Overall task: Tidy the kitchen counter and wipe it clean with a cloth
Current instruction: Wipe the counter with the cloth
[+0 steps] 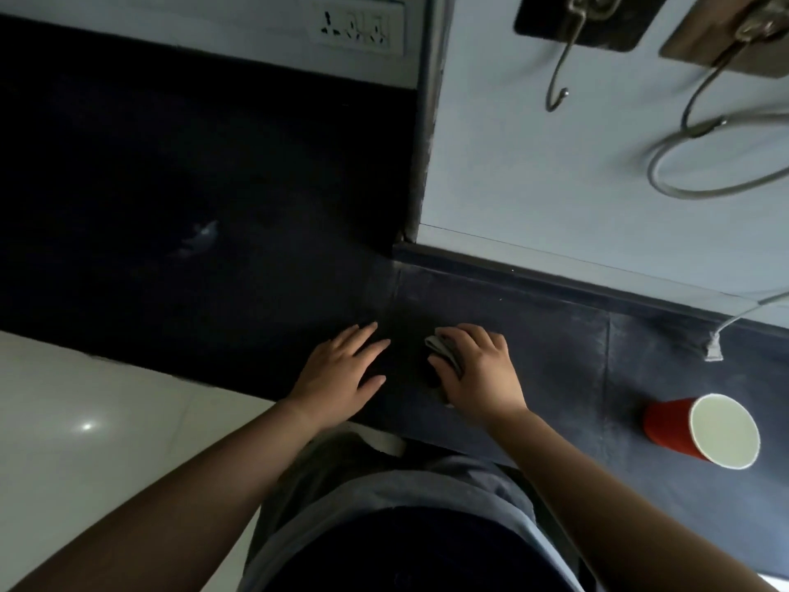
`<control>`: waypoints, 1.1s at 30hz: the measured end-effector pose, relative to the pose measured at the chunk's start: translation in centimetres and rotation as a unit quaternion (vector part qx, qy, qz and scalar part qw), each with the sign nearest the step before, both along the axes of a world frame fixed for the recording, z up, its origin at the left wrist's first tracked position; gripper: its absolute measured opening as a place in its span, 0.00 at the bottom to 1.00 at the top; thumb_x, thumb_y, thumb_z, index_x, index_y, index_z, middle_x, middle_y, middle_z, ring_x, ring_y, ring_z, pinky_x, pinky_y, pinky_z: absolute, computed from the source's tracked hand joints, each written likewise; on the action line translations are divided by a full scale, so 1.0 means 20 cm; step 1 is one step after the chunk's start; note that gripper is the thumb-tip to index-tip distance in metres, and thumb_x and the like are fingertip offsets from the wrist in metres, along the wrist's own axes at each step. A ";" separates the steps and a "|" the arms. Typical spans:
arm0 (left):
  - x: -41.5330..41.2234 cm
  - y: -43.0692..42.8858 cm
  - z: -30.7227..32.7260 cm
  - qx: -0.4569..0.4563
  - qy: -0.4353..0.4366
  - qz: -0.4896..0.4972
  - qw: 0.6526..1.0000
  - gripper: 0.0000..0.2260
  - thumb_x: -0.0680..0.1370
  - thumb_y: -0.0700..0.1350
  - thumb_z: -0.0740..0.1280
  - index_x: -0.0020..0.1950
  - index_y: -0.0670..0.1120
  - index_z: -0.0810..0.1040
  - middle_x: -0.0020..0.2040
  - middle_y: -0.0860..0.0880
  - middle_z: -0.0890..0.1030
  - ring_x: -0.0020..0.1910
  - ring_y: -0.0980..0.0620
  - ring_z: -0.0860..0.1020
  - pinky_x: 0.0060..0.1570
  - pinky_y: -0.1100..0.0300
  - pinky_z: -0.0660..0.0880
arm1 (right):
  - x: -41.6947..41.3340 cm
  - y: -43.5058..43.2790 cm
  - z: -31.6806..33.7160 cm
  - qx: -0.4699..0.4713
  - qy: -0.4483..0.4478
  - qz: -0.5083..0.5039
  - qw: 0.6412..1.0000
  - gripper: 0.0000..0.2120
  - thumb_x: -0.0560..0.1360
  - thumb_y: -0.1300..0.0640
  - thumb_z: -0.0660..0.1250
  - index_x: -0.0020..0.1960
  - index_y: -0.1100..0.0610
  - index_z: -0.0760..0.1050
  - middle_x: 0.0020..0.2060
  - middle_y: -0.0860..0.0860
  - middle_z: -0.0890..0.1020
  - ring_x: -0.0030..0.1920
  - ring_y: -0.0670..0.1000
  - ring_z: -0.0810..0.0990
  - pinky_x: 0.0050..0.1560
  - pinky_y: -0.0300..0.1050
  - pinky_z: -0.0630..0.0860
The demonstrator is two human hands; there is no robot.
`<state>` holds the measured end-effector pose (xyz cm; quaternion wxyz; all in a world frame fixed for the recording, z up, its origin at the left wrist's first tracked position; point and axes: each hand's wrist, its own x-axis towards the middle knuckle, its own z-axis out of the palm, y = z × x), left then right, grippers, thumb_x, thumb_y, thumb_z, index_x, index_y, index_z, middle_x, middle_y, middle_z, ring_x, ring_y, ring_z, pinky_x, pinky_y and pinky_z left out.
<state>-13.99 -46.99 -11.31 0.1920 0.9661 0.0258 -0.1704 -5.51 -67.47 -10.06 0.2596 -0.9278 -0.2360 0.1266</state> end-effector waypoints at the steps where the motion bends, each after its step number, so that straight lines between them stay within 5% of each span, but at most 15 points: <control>1: -0.01 0.03 0.01 -0.011 -0.012 0.011 1.000 0.24 0.79 0.56 0.56 0.74 0.53 0.59 0.76 0.51 0.58 0.75 0.50 0.55 0.70 0.51 0.59 | -0.01 0.05 0.01 0.012 0.001 0.003 1.000 0.19 0.73 0.49 0.67 0.62 0.53 0.75 0.58 0.52 0.77 0.57 0.59 0.71 0.56 0.48 0.70; 6: -0.12 0.28 0.08 -0.068 -0.072 0.109 0.989 0.21 0.77 0.52 0.61 0.70 0.50 0.67 0.67 0.50 0.73 0.66 0.52 0.69 0.62 0.55 0.69 | -0.07 0.42 0.08 0.056 -0.001 0.055 0.997 0.19 0.73 0.48 0.66 0.62 0.51 0.74 0.58 0.49 0.77 0.58 0.55 0.70 0.56 0.41 0.66; 17: -0.33 1.33 0.13 -0.033 -0.088 0.085 0.992 0.19 0.77 0.51 0.62 0.67 0.49 0.69 0.64 0.51 0.75 0.63 0.51 0.72 0.59 0.52 0.72 | -0.31 1.44 0.05 0.105 0.001 -0.022 0.994 0.19 0.74 0.47 0.66 0.64 0.49 0.71 0.60 0.48 0.75 0.60 0.52 0.68 0.58 0.41 0.66; 25: -0.33 1.88 0.04 -0.004 -0.075 0.056 0.996 0.19 0.77 0.51 0.62 0.66 0.48 0.70 0.65 0.49 0.74 0.65 0.50 0.71 0.60 0.54 0.70 | -0.47 1.81 -0.13 -0.086 -0.049 -0.085 0.991 0.20 0.73 0.47 0.65 0.63 0.50 0.71 0.63 0.53 0.73 0.62 0.61 0.69 0.51 0.59 0.71; 33: -0.21 2.10 -0.04 0.070 -0.091 0.117 0.986 0.22 0.75 0.54 0.63 0.68 0.47 0.69 0.71 0.45 0.68 0.70 0.43 0.65 0.63 0.44 0.67 | -0.20 2.01 -0.18 -0.086 -0.081 -0.202 0.972 0.17 0.75 0.48 0.63 0.61 0.53 0.72 0.62 0.56 0.73 0.61 0.63 0.67 0.52 0.59 0.69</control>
